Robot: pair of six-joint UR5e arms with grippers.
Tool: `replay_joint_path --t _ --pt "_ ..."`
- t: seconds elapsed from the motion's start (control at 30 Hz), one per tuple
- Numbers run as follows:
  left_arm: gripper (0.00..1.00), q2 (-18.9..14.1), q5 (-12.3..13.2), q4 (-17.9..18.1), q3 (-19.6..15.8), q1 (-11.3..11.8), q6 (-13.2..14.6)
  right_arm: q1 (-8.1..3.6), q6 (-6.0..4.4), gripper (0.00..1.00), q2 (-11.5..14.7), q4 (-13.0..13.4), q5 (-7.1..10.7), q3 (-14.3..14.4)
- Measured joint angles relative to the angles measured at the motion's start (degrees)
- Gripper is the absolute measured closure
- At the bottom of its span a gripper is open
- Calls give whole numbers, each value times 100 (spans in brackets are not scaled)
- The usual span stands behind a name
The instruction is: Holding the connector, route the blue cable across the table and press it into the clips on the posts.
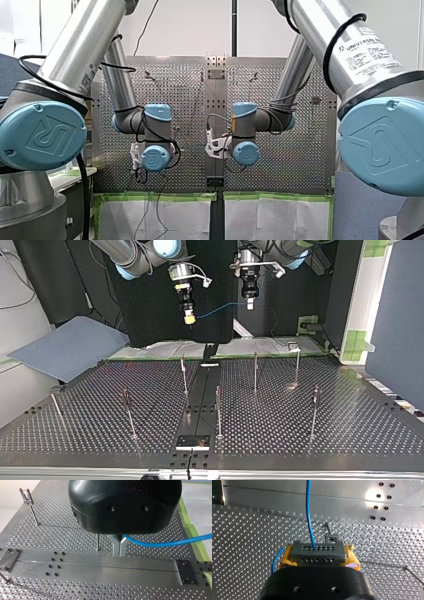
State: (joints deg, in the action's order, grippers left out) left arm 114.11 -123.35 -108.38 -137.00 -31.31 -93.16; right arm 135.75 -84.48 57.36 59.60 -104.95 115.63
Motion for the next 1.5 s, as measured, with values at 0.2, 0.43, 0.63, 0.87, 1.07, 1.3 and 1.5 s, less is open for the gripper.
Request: replay_joint_path --t 0.2,0.43,0.63,0.87,1.07,1.3,1.5 --pt "100 0 0 0 0 0 0 0 0 100 0 0 0 0" --pt "100 0 0 0 0 0 0 0 0 100 0 0 0 0" --pt "100 0 0 0 0 0 0 0 0 100 0 0 0 0" --pt "100 0 0 0 0 0 0 0 0 100 0 0 0 0" --pt "100 0 0 0 0 0 0 0 0 100 0 0 0 0" --pt "100 -3 0 0 0 -1 -9 0 0 100 0 0 0 0" --pt "100 -133 36 -140 43 29 -32 125 21 100 -125 -125 -22 -50"
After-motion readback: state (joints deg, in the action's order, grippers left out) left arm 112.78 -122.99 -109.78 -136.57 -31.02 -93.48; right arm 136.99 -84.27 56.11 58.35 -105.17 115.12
